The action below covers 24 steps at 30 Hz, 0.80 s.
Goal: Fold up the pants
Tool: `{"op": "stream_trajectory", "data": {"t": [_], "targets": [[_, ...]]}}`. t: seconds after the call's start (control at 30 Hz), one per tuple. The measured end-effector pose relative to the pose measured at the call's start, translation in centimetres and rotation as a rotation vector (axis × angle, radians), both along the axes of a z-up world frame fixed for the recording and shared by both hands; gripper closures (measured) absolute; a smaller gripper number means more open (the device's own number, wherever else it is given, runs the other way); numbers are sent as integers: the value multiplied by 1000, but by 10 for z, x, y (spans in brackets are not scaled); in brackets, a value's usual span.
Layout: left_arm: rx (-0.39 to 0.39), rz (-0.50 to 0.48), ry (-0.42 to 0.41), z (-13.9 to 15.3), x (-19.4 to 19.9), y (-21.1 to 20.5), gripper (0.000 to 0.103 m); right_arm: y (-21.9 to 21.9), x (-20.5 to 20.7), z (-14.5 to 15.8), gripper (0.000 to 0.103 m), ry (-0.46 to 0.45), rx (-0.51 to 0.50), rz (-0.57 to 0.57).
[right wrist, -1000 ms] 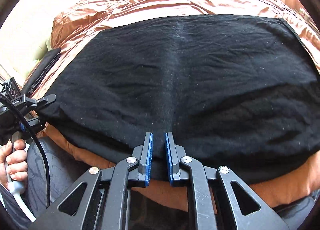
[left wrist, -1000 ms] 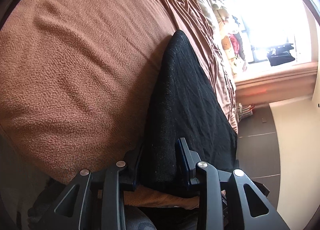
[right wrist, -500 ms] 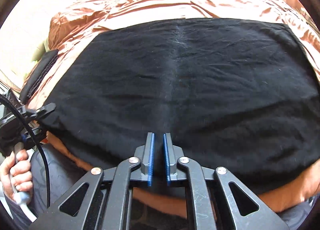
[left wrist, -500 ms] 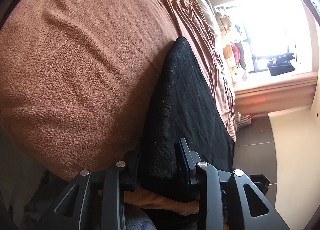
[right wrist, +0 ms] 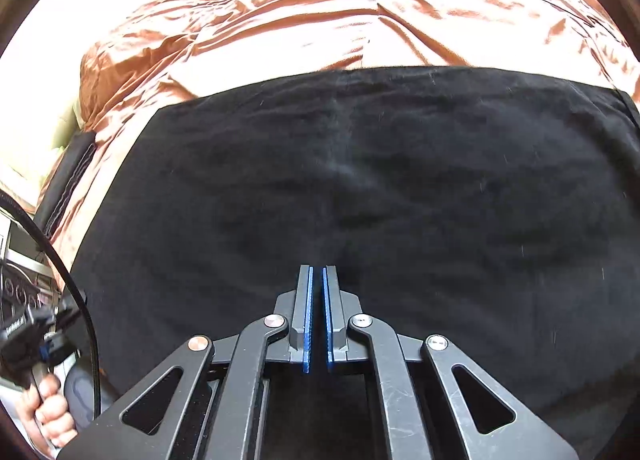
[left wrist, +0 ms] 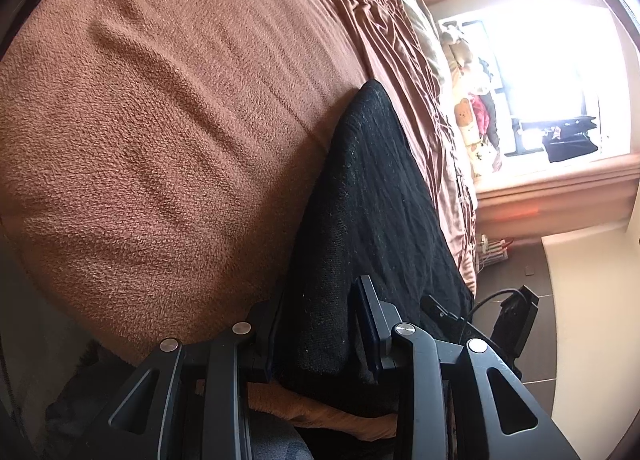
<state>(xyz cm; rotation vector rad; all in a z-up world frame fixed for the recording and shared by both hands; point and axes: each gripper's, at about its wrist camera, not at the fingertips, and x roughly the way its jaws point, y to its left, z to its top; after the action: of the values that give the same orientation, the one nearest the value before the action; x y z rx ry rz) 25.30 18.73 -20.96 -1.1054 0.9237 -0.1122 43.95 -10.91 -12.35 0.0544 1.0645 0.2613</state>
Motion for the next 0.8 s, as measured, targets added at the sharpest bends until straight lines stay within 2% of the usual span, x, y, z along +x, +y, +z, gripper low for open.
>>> {"op": "stream_trajectory", "data": {"t": [0.47,0.67,0.8], "targets": [[-31,9,7,-5,6,2,70,9,87,3,101,21,-16,-47],[-39,4,5,-6,5,4,70,18,114,-2,102,10,-30,-67],[-33,-2,3,-6,5,5,70,20,117,-5,102,18,-23,-76]]}}
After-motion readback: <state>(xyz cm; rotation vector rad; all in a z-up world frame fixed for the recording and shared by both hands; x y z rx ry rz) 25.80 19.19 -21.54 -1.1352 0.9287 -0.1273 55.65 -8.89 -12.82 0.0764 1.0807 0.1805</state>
